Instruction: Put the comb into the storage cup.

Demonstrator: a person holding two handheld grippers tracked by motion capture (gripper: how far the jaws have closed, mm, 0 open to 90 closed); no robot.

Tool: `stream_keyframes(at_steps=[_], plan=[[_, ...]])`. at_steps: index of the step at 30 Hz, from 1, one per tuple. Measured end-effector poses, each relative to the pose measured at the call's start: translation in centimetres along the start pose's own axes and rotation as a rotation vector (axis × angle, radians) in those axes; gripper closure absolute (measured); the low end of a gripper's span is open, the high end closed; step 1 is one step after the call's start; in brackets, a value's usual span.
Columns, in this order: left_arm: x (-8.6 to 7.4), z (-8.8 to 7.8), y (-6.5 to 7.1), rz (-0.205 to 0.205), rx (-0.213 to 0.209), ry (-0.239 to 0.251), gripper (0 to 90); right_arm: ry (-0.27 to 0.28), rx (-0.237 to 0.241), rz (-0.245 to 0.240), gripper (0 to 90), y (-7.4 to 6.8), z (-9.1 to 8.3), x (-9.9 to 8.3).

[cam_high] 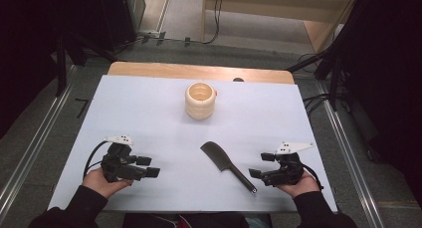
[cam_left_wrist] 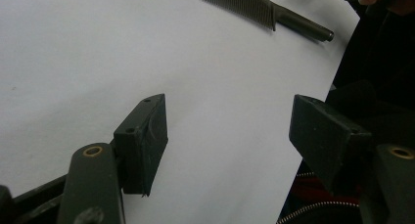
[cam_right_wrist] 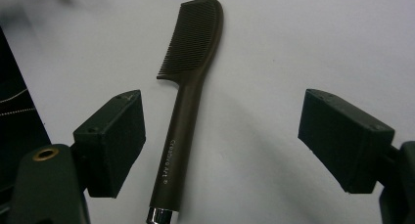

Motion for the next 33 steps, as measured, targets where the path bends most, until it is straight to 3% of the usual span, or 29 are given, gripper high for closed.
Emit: stream_keyframes(at_steps=[33], plan=[[0.02,0.08,0.02,0.004,0.003,-0.003,30.9,-0.005,-0.015,-0.005,18.6,0.14,-0.11,0.05]])
Point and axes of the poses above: each handheld gripper's, and its own axes: z roughly forward along the jaws, x roughly out of its top, y roughly to its right, the point moved 9 cm from there along z, roughly forward along the jaws, and after that the axes turned 14 degrees about y, right-handed, at the moved point
